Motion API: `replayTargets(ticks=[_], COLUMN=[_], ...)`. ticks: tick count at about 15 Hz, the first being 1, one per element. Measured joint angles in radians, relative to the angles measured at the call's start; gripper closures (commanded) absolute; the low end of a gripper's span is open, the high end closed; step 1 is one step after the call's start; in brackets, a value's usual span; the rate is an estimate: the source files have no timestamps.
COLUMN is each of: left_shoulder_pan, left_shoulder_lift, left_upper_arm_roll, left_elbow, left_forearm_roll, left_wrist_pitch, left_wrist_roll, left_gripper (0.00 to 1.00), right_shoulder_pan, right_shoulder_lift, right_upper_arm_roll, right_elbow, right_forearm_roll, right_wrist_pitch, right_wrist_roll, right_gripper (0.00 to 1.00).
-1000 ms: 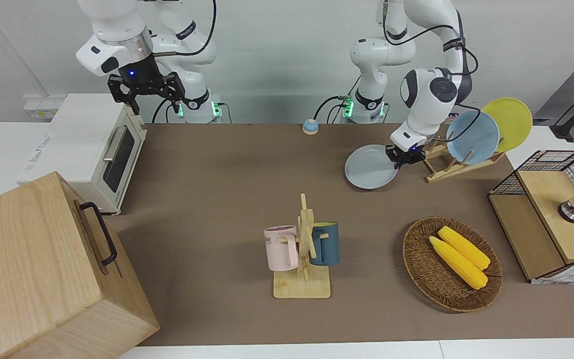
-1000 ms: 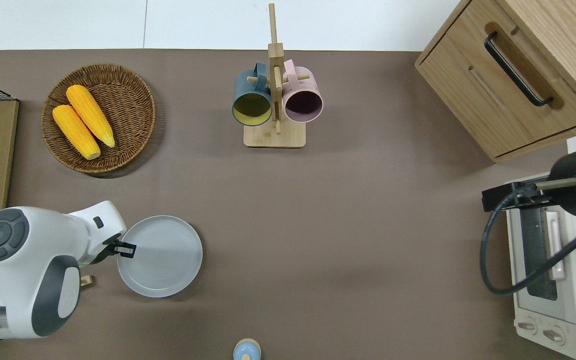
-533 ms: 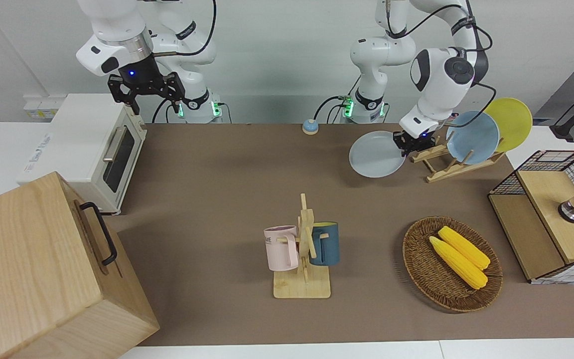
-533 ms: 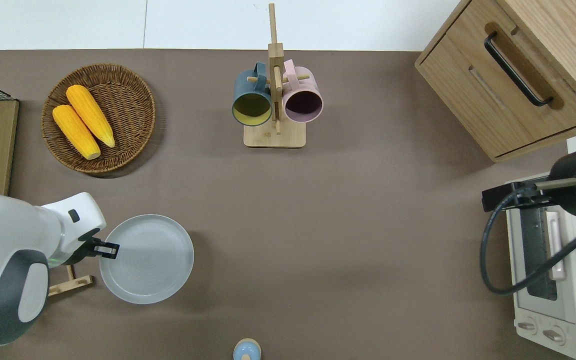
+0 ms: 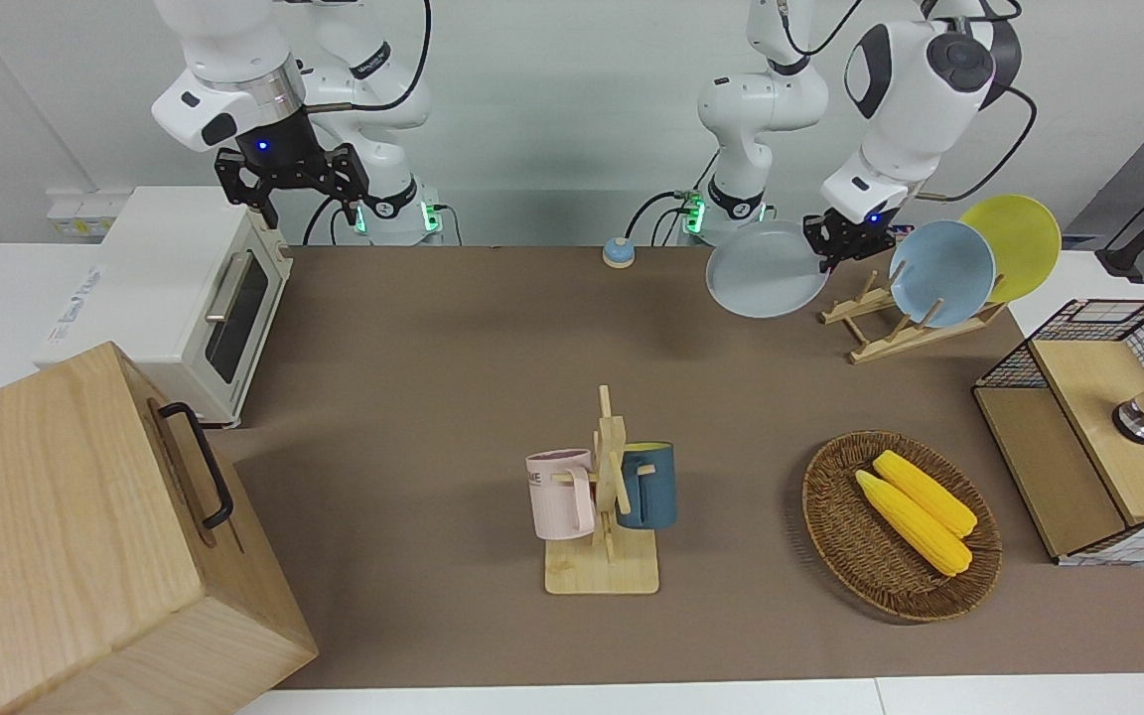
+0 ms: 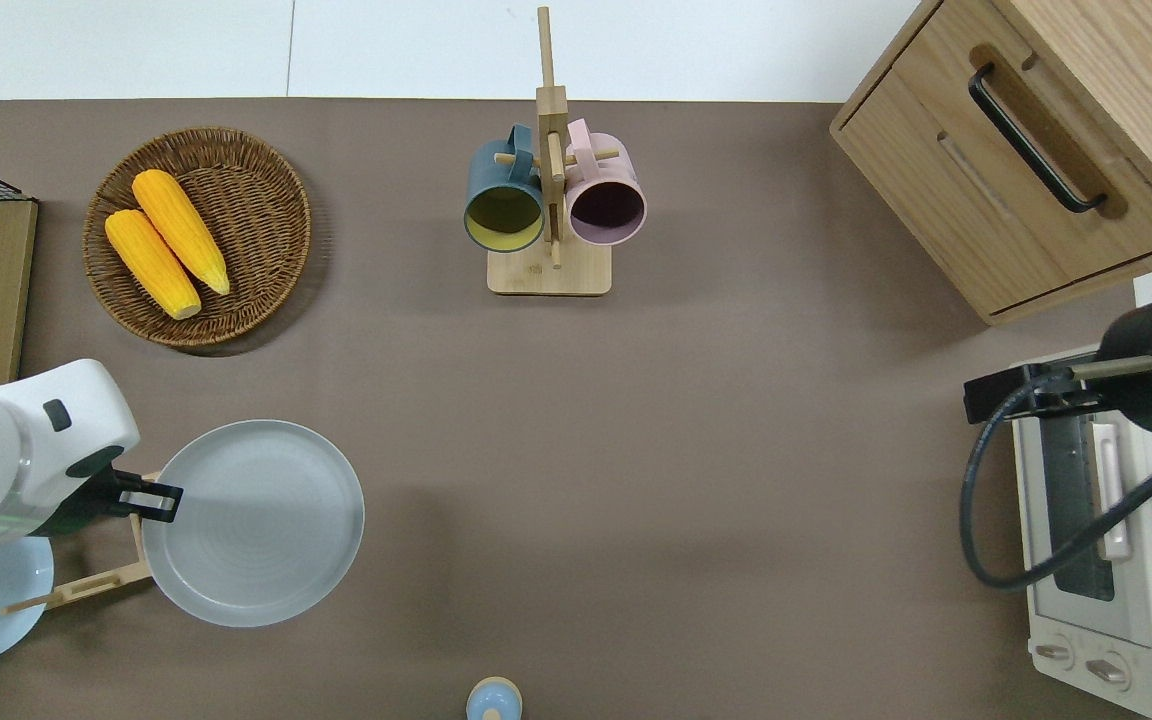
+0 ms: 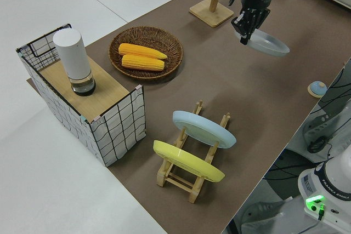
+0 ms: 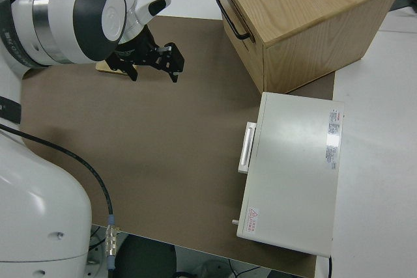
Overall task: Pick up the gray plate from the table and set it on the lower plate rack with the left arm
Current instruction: 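Lift the gray plate and tilt it toward the wooden rack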
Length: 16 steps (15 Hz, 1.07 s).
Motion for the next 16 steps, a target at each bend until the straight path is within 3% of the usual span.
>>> replayTargets(ticks=[4, 16], left_shoulder_pan=[0.001, 0.010], left_shoulder_lift=[0.000, -0.001], left_upper_arm_roll=[0.004, 0.027], left_elbow=[0.059, 0.123], left_forearm_roll=[0.017, 0.373], left_wrist_pitch=[-0.070, -0.211], left_wrist_roll=[-0.035, -0.277], left_gripper=[1.00, 1.00], right_shoulder_pan=[0.000, 0.000], right_shoulder_lift=[0.000, 0.000], right_upper_arm_roll=[0.000, 0.000], right_elbow=[0.000, 0.000], right_forearm_roll=[0.000, 0.000], right_wrist_pitch=[0.000, 0.000], right_wrist_roll=[0.000, 0.000], right_gripper=[0.011, 0.011])
